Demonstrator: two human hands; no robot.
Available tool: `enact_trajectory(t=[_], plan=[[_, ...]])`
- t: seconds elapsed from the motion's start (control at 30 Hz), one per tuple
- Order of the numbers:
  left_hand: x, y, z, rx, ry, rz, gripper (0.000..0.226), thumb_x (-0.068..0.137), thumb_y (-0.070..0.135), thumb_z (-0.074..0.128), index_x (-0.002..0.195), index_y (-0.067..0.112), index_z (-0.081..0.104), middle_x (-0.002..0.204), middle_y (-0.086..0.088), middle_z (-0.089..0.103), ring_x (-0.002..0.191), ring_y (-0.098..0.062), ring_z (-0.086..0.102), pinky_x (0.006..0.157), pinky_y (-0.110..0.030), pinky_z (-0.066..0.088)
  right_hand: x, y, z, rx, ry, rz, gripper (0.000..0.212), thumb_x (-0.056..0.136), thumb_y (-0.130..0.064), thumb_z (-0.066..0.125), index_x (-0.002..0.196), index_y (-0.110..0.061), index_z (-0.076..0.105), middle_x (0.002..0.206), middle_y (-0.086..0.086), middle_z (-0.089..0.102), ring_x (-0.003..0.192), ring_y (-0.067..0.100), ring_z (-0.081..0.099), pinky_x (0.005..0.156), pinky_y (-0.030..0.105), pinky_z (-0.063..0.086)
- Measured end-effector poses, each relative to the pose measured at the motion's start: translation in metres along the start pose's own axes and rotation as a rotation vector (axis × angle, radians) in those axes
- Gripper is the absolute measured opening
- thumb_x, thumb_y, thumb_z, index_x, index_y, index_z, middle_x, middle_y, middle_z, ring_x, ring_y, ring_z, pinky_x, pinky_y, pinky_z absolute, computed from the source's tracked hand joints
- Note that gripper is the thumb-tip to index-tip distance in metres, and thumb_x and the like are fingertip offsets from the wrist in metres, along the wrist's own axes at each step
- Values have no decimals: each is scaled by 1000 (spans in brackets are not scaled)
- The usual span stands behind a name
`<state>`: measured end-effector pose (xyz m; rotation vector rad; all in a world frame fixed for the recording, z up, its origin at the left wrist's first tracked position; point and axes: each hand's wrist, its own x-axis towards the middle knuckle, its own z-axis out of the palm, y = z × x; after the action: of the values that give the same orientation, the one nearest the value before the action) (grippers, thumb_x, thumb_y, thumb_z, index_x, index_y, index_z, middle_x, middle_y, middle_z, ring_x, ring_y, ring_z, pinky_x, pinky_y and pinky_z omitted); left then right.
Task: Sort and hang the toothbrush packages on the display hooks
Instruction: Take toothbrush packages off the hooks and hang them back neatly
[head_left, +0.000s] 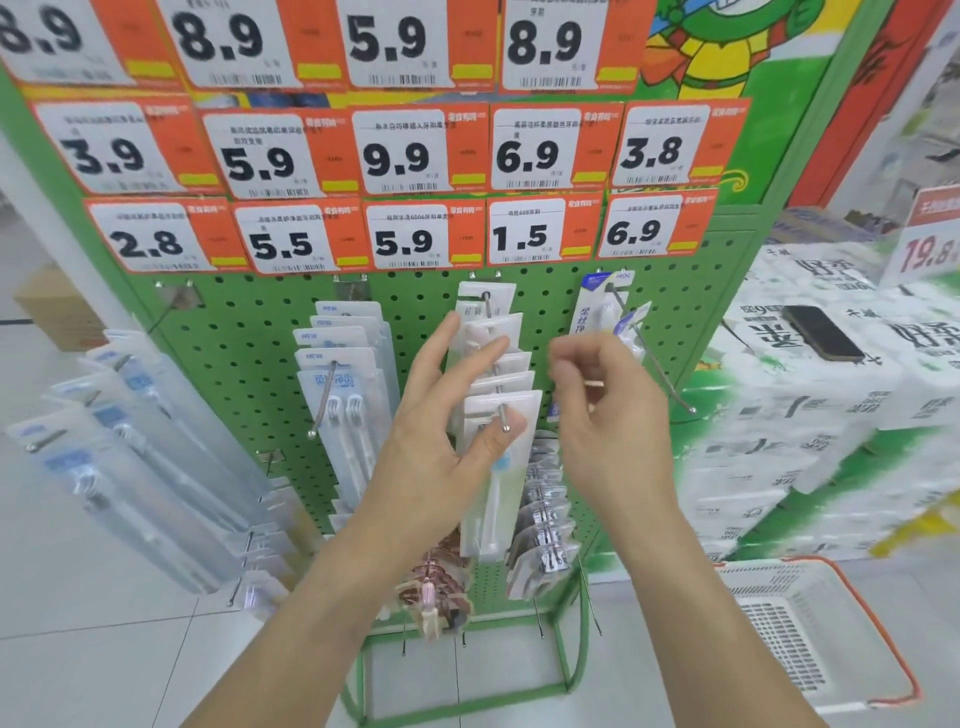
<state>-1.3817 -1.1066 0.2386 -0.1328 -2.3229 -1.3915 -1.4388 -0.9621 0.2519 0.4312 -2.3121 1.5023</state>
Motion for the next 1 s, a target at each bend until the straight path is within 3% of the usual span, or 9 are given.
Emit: enact_trajectory(t=[0.13, 0.27, 0.33, 0.43, 0.6, 0.8, 1.0], plan=[[4, -1, -5, 1, -11, -11, 55, 91, 36, 69, 142, 39, 51, 161, 27, 18, 141, 20, 19, 101, 7, 18, 42, -32, 16, 18, 67, -148, 19, 97, -7, 58, 104, -16, 72, 97, -7, 72, 86, 2, 63, 79, 11, 46], [3, 0, -7, 14, -27, -27, 56, 89, 43, 68, 142, 41, 50, 160, 32, 19, 138, 22, 20, 98, 9, 18, 90, -40, 26, -310, -245, -75, 29, 93, -2, 59, 112, -18, 73, 110, -1, 73, 102, 12, 65, 89, 23, 51], [4, 1, -8, 24, -37, -34, 55, 89, 45, 67, 141, 45, 50, 159, 34, 17, 137, 24, 20, 96, 8, 18, 107, -38, 30, -380, -297, -36, 35, 92, 2, 57, 111, -20, 74, 113, 0, 73, 102, 15, 66, 86, 24, 51], [6, 1, -10, 46, -35, -27, 55, 89, 44, 69, 141, 44, 51, 160, 33, 17, 139, 23, 18, 95, 10, 15, 119, -33, 32, -403, -300, -10, 32, 91, 2, 58, 105, -21, 76, 101, 0, 72, 85, 12, 62, 75, 19, 46], [10, 0, -11, 58, -31, -4, 56, 87, 36, 77, 139, 40, 56, 160, 30, 19, 130, 33, 15, 94, 12, 14, 121, -27, 31, -433, -346, 1, 25, 90, -1, 63, 95, -20, 77, 70, -15, 55, 64, 2, 53, 53, 10, 35], [11, 1, -14, 74, -25, -10, 57, 85, 35, 79, 136, 43, 57, 159, 30, 23, 139, 18, 23, 92, 13, 14, 120, -25, 26, -368, -337, -16, 19, 94, -7, 62, 92, -19, 75, 72, -12, 60, 63, 1, 55, 54, 12, 37], [10, 1, -15, 78, -41, -18, 54, 86, 38, 77, 135, 48, 55, 159, 32, 22, 131, 22, 25, 87, 13, 17, 124, -25, 23, -434, -431, -59, 10, 89, -16, 75, 96, -22, 77, 87, -6, 71, 78, 6, 62, 62, 10, 40]])
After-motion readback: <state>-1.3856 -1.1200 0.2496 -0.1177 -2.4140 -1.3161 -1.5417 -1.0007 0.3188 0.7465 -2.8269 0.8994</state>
